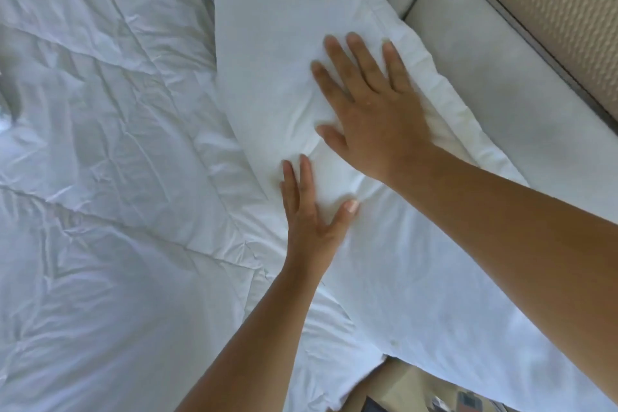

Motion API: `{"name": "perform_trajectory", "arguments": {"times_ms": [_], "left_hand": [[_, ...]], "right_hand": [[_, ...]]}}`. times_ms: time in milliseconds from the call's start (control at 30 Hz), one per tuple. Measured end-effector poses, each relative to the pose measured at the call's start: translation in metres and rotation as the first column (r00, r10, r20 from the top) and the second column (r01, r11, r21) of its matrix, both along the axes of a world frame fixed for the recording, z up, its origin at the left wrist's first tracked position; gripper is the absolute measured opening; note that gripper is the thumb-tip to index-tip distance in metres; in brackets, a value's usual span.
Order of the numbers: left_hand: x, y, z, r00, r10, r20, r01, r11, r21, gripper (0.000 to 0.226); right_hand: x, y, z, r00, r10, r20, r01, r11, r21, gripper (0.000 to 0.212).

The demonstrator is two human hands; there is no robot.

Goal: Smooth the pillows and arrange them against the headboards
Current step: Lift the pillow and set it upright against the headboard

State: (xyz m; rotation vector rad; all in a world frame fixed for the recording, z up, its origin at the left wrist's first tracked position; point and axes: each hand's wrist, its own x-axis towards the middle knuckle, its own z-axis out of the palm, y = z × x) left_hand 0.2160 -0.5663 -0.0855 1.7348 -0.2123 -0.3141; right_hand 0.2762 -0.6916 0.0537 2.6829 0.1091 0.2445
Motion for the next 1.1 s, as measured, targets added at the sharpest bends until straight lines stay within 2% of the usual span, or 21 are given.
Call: {"name": "perform_trajectory", "arguments": {"times_ms": [133, 267, 433, 667, 767, 867, 933, 1100], "left_hand": [[-0.005, -0.003, -0.026, 0.990, -0.021, -0.137, 0.020, 1.000, -0.012, 0.103], [-0.008, -0.007, -0.037, 0.974, -0.047, -0.220, 0.042, 0.999, -0.028, 0.103], [0.001, -0.007, -0.043, 0.964, -0.085, -0.252, 0.092, 0.996, 0.016, 0.106], [0.010, 0.005, -0.039, 0.934, -0.189, -0.303, 0.199, 0.980, 0.002, 0.115], [0.016, 0.024, -0.038, 0.977, -0.100, -0.188, 0.105, 0.994, 0.014, 0.111], [0.036, 0.039, -0.032, 0.999, -0.034, -0.037, 0.037, 0.997, 0.072, 0.103], [0.059, 0.040, -0.021, 0.999, -0.033, 0.037, 0.029, 0.995, 0.097, 0.101], [0.125, 0.030, 0.010, 0.989, 0.046, 0.143, -0.051, 0.998, 0.030, 0.096]], "right_hand": [[0.005, -0.016, -0.008, 0.995, 0.051, 0.084, -0.051, 0.999, -0.003, 0.075], [0.008, -0.022, -0.014, 0.993, 0.056, 0.105, -0.057, 0.998, 0.006, 0.079], [0.011, -0.017, -0.017, 0.999, 0.016, 0.042, -0.019, 0.997, 0.071, 0.084], [0.010, -0.008, -0.008, 0.996, -0.071, -0.045, 0.075, 0.993, 0.086, 0.085], [0.010, 0.003, 0.000, 0.996, -0.086, -0.037, 0.091, 0.985, 0.148, 0.083], [0.020, 0.018, 0.007, 0.999, -0.017, -0.029, 0.021, 0.986, 0.167, 0.080], [0.038, 0.027, 0.013, 0.999, 0.046, -0.013, -0.043, 0.988, 0.149, 0.076], [0.109, 0.046, 0.023, 0.989, 0.148, 0.008, -0.148, 0.987, 0.068, 0.074]]}}
